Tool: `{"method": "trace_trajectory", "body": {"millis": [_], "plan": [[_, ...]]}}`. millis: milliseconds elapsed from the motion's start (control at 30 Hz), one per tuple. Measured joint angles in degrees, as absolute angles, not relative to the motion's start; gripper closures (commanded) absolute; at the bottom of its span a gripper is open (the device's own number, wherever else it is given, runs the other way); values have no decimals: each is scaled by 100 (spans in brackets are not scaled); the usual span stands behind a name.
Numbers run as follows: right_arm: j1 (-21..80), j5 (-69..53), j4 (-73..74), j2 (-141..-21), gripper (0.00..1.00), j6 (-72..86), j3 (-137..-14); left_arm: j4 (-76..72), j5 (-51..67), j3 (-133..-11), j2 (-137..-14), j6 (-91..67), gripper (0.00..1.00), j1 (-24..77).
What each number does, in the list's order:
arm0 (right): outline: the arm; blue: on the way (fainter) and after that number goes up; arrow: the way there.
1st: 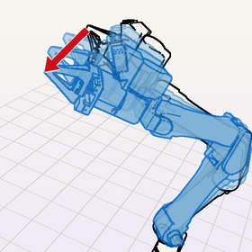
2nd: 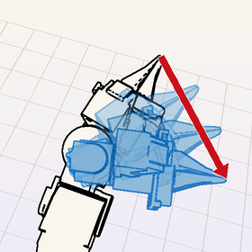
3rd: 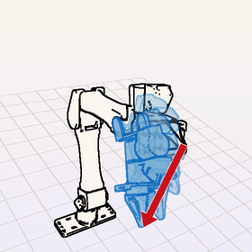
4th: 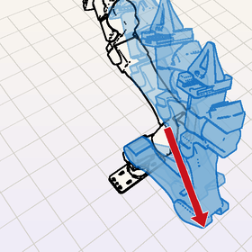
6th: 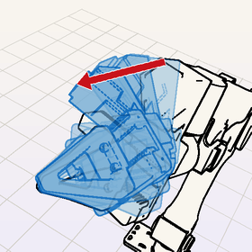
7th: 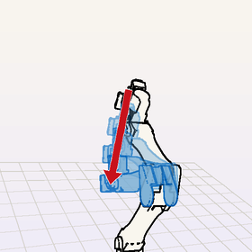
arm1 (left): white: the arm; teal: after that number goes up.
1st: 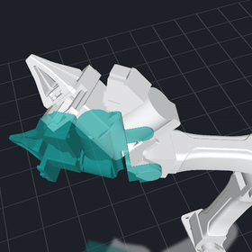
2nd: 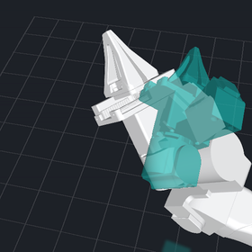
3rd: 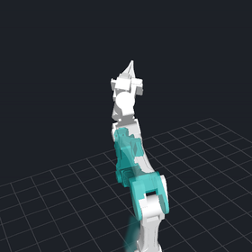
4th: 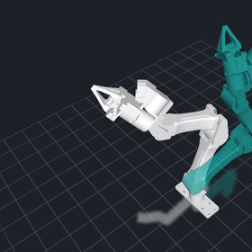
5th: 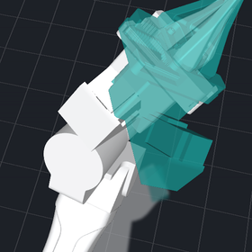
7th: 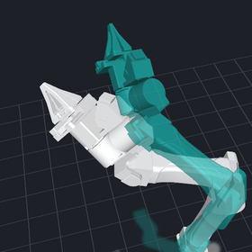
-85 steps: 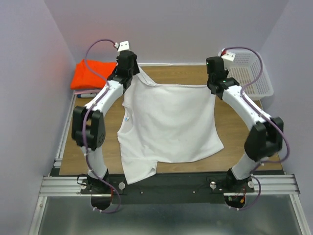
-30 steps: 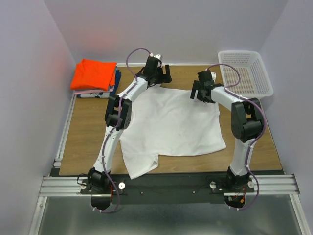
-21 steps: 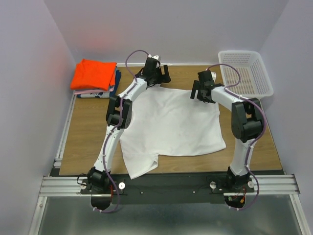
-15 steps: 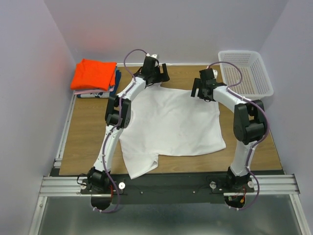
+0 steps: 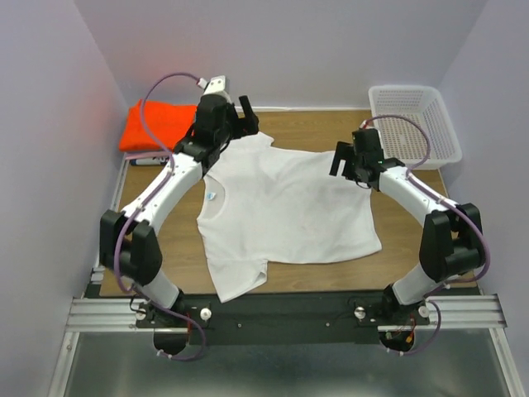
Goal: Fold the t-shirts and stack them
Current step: Flatten the tshirt out
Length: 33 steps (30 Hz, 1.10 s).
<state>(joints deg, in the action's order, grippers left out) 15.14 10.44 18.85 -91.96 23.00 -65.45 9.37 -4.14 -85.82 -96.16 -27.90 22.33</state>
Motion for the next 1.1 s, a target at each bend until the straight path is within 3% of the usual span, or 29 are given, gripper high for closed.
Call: {"method": "trace_trajectory", "body": {"millis": [133,333,1100], "plan": [[1514,847,1809,-9144,0,2318,-6119,451,-683,-7199,-8855,-2980,2,2274],[1516,572,1708,-9485,0,2311,-6038,572,-784,-6283,-9703,-3140,2,2270],[1531,816,1332,-11574,0,2244,-7771,1304,-812,-8750,-12182,-3179,2,1516]]}}
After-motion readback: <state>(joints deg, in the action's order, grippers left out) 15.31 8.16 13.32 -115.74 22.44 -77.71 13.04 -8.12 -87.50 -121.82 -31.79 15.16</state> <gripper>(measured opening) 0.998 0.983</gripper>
